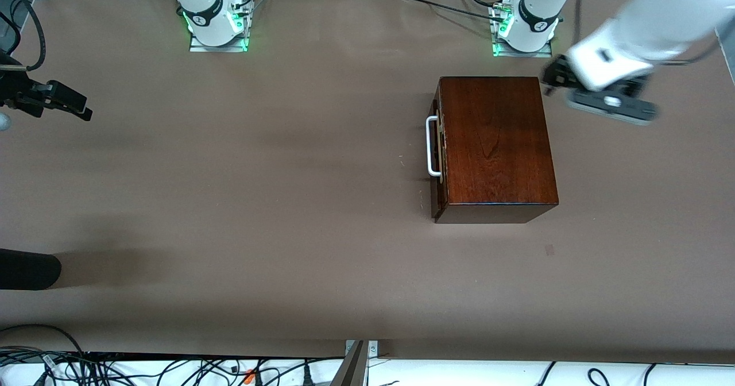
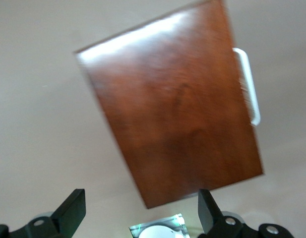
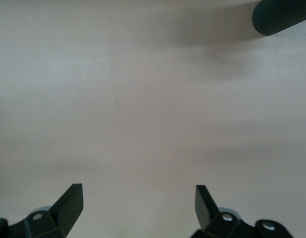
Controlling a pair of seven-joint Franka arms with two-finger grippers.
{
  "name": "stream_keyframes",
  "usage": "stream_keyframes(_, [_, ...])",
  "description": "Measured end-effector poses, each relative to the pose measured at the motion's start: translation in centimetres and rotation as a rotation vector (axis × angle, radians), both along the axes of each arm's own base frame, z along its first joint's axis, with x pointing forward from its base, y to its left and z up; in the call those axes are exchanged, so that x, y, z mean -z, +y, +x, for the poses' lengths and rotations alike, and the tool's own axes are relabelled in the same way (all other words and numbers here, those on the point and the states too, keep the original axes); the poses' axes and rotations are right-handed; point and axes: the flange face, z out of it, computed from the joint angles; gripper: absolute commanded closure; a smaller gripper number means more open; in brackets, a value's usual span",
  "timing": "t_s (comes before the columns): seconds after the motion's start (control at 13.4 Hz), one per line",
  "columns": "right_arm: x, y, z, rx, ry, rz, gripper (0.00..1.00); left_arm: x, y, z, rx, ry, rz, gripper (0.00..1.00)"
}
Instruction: Open drawer, take yellow block, close drawer
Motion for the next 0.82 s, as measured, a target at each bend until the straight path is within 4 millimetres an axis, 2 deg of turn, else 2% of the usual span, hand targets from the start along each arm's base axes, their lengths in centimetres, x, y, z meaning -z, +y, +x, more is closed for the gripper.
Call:
stream_keyframes(0.15, [0.0,0.0,0.0,0.0,0.0,0.0,0.0,2.4,-6.0,-1.6,0.036,0.044,0.012,0.0])
stream_keyframes(0.3, [0.0,0.0,0.0,0.0,0.0,0.0,0.0,5.8,-11.3,-2.8,0.081,0.09,0.007,0.0])
stream_keyframes(0.45, [0.0,0.0,0.0,0.0,-0.001,0.0,0.0,9.3,-15.7,-2.4,0.106,0.061,-0.038,0.0])
stream_keyframes(0.6, [0.0,0.0,0.0,0.0,-0.001,0.0,0.0,12.4,-17.8,-1.3,0.053,0.024,-0.042,0.0])
stream_keyframes(0.82, [0.0,0.0,0.0,0.0,-0.001,0.0,0.0,15.8,-20.2,-0.4,-0.052,-0.048,-0.022,0.0])
